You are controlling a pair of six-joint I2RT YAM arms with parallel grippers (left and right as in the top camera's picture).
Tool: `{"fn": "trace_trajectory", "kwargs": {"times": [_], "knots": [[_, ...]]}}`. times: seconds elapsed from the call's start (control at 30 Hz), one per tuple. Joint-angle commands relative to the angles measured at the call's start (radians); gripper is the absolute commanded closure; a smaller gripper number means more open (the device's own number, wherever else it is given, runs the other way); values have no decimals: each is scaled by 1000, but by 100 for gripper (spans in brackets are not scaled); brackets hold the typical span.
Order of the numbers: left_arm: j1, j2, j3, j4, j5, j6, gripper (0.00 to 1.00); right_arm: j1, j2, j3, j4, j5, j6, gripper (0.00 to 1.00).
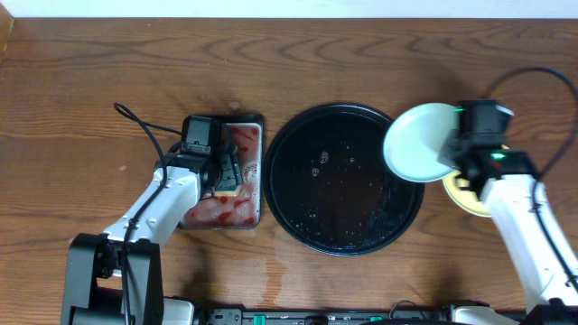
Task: Clean dirty plates on tray and stack at the side
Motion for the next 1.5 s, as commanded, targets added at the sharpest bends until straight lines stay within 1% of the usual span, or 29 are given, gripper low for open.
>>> {"fn": "trace_trajectory", "kwargs": {"times": [0.0,0.13,0.23,0.33,0.47,0.5,0.57,0.63,0.73,0.83,0.9,0.93,1.0,1.1,1.23,1.4,1.47], "knots": [[5,10,-9,-6,-12,6,20,-164,-17,1,-18,-259,40,99],[5,10,-9,-6,-12,6,20,-335,-17,-28,-41,-279,40,99],[5,10,-9,-6,-12,6,20,-425,-17,-72,-25,-287,40,99],[5,10,-9,-6,-12,6,20,-502,-17,-128,12,-301,71,99],[5,10,-9,-6,-12,6,20,-566,-17,-173,46,-304,112,99],[5,10,-9,-6,-12,6,20,-576,-17,-177,47,-305,129,93],[5,10,-9,-6,-12,6,20,-582,-17,-179,50,-327,138,62],[5,10,-9,-6,-12,6,20,-581,-17,-179,68,-380,136,51],[5,10,-9,-7,-12,6,20,-575,-17,-179,98,-498,89,45],[5,10,-9,-18,-12,6,19,-549,-17,-179,137,-679,-42,37],[5,7,-8,-30,-12,6,19,-514,-17,-179,161,-769,-124,33],[5,3,-6,-38,-12,6,19,-486,-17,-179,171,-803,-161,30],[5,-10,11,-79,-12,6,19,-412,-17,-178,184,-809,-217,20],[5,-46,60,-170,-13,6,19,-288,-17,-178,182,-725,-266,1],[5,-133,100,-281,-13,6,19,-100,-17,-174,128,-562,-343,1],[5,-277,77,-383,-12,5,19,21,-41,-168,22,-426,-354,1],[4,-342,46,-404,-12,6,19,42,-73,-168,-10,-387,-354,1]]}}
